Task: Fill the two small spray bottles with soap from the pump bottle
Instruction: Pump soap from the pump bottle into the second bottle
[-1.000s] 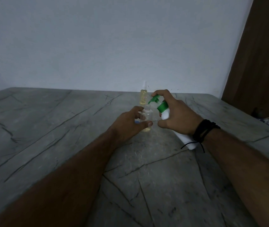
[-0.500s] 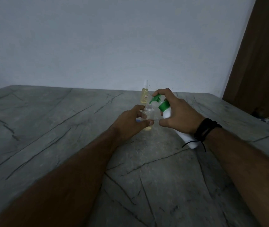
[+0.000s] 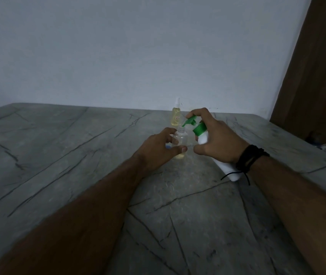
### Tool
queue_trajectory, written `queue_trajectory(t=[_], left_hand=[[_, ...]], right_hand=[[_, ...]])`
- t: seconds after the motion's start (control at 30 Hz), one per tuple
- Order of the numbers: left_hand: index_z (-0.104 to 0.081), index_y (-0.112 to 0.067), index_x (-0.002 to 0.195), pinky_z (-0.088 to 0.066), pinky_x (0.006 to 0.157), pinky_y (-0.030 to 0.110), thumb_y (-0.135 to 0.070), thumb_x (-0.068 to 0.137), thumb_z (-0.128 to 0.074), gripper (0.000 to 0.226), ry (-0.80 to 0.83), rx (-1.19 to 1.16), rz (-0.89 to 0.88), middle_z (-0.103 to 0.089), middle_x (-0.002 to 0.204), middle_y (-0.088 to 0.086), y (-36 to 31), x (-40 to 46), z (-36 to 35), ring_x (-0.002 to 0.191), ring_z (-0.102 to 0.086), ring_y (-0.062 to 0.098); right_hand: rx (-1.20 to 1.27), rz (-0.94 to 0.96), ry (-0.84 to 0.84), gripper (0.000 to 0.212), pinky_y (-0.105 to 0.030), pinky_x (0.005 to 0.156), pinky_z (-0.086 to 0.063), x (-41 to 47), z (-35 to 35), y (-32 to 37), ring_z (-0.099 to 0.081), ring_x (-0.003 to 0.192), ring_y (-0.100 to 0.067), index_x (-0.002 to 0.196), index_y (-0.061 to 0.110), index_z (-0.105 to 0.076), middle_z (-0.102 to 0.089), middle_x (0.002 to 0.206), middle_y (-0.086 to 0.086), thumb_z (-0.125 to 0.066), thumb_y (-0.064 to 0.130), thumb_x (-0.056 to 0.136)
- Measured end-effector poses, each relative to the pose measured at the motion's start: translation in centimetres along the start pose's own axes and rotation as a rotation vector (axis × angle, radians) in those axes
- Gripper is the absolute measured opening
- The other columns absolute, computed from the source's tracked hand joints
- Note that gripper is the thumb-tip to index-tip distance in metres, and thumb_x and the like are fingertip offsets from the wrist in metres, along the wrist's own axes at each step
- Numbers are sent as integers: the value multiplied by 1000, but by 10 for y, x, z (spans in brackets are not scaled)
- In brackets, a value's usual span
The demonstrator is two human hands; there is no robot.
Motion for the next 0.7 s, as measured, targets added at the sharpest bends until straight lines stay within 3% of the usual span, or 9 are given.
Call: queue_trajectory(t=[0.23,0.33,0.7], left_hand=[[-41,-32,132,-32,63,11,-64,75,-64,69,12,-8,10,-53,106,-19,-1,0,1,81,-50,-5],[-41,-29,134,-32,66,10,-62,77,-64,70,19,-13,-2,-58,115,-13,-1,0,1,92,-51,2],[-40,-28,135,-35,72,16,-60,78,-65,70,31,0,17,-60,125,-6,-2,1,0,97,-49,3]], right_hand=[[-8,11,9,75,-16,56,-48,1,0,2,-62,65,-6,131,32,-41,-64,81,10,-77,7,70],[-10,4,3,74,-21,57,-49,1,0,2,-62,65,-9,130,32,-42,-64,82,6,-76,7,70],[-18,5,3,76,-22,58,-48,0,0,2,-61,64,-10,132,32,-41,-63,79,7,-76,6,70]])
Point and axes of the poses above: each hand's wrist, its own x-axis towards the middle knuckle, its own z-axis out of the back of the hand, y = z × x, the point moved 2 cm from there along x, towards the middle knuckle
